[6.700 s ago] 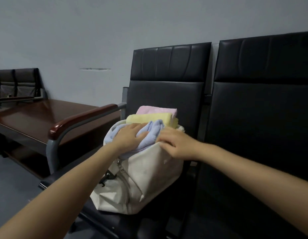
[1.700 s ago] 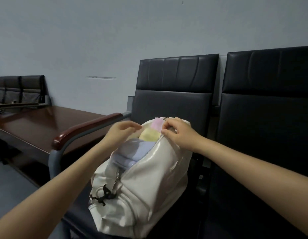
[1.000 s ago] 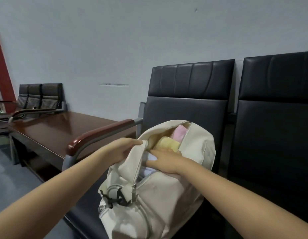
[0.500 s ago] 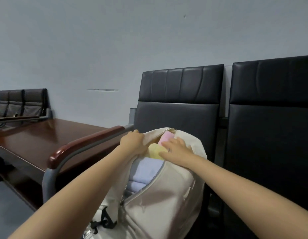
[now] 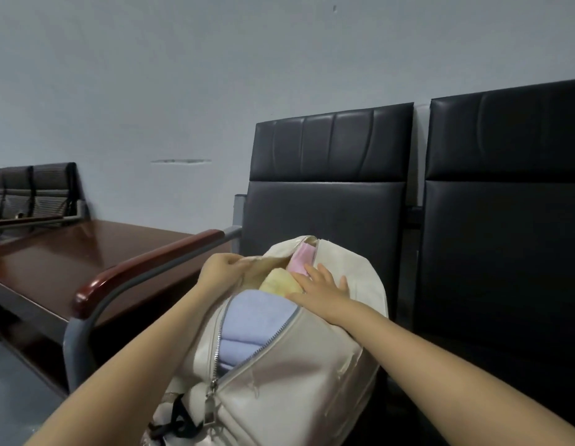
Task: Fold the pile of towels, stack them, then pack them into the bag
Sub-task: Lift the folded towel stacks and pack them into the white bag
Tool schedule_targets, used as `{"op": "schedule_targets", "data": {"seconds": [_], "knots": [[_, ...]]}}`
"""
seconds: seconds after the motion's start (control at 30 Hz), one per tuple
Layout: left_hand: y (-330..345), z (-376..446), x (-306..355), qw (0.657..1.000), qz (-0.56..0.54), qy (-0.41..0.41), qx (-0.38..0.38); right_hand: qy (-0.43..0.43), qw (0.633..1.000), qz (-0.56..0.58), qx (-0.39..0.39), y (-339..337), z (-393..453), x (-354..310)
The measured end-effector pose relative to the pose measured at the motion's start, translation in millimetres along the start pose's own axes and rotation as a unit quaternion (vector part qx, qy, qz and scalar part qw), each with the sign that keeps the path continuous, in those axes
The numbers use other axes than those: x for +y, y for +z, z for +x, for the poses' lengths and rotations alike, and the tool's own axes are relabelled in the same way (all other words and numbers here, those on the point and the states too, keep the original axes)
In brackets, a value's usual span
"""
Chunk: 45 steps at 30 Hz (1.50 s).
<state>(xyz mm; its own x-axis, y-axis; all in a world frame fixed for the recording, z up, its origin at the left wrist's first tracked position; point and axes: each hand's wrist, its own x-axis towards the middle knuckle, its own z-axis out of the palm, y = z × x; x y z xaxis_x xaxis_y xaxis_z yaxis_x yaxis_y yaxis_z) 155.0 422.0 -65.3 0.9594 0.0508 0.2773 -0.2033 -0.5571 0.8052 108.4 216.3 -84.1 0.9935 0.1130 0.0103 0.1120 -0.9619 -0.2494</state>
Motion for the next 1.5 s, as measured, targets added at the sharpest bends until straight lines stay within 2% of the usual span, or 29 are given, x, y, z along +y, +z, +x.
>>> {"op": "schedule_targets", "data": {"seconds": [0.2,0.27,0.4,0.47,0.53,0.6,0.67,0.7,0.73,0.77,0.8,0.87,0.9,0.93,0.97,1.0,1.07,1.1,1.17,1.27,1.33,1.43,1.5], "knots": [[-25,9,59,0.994,-0.096,0.03,0.044,-0.013,0.999,0.018,-0.044,-14,4,-5],[-25,12,77,0.993,-0.111,0.029,0.009,0.0,0.998,0.026,-0.062,-17,11,-5],[20,-10,71,0.994,-0.018,0.007,-0.111,0.01,0.998,0.044,-0.051,-4,25,-10],[30,-19,61,0.99,-0.05,-0.053,-0.123,0.004,0.995,0.101,-0.003,-2,18,-10],[20,-26,60,0.986,-0.095,-0.058,-0.122,0.007,0.972,0.22,0.084,-5,4,-4],[4,-35,60,0.994,-0.007,-0.008,-0.106,0.025,0.943,0.284,0.17,-11,-14,1],[-7,-55,64,0.99,0.109,0.054,-0.078,0.067,0.938,0.248,0.231,-21,-32,1],[-13,-66,68,0.983,0.147,0.083,-0.068,0.089,0.942,0.221,0.235,-29,-41,-2],[-17,-75,71,0.974,0.189,0.111,-0.059,0.11,0.952,0.2,0.206,-38,-48,-4],[-22,-85,75,0.957,0.249,0.136,-0.054,0.131,0.964,0.182,0.143,-48,-55,-8],[-26,-92,77,0.934,0.318,0.156,-0.05,0.155,0.971,0.174,0.049,-58,-63,-13],[-31,-104,77,0.887,0.428,0.173,-0.037,0.18,0.96,0.177,-0.122,-72,-78,-22],[-33,-108,76,0.874,0.453,0.177,-0.025,0.175,0.953,0.193,-0.152,-77,-85,-24],[-35,-110,76,0.868,0.461,0.183,-0.015,0.165,0.948,0.231,-0.145,-82,-92,-26],[-38,-111,76,0.869,0.459,0.185,-0.005,0.143,0.94,0.295,-0.1,-87,-96,-26],[-44,-108,77,0.878,0.443,0.179,0.007,0.115,0.919,0.376,-0.035,-91,-99,-26],[-62,-94,81,0.927,0.352,0.123,0.035,0.084,0.86,0.496,0.083,-102,-96,-24],[-72,-86,83,0.951,0.294,0.085,0.046,0.081,0.832,0.536,0.116,-106,-92,-24],[-83,-73,86,0.974,0.21,0.043,0.069,0.088,0.79,0.588,0.149,-108,-83,-26],[-63,-77,84,0.992,0.11,0.057,0.029,0.097,0.791,0.584,0.152,-92,-73,-34],[-44,-82,79,0.998,-0.035,0.047,-0.012,0.102,0.799,0.571,0.155,-77,-68,-39],[-34,-86,70,0.974,-0.208,-0.036,-0.083,0.089,0.808,0.566,0.134,-61,-59,-45],[-33,-91,61,0.959,-0.221,-0.077,-0.157,0.06,0.815,0.568,0.098,-47,-59,-49]]}}
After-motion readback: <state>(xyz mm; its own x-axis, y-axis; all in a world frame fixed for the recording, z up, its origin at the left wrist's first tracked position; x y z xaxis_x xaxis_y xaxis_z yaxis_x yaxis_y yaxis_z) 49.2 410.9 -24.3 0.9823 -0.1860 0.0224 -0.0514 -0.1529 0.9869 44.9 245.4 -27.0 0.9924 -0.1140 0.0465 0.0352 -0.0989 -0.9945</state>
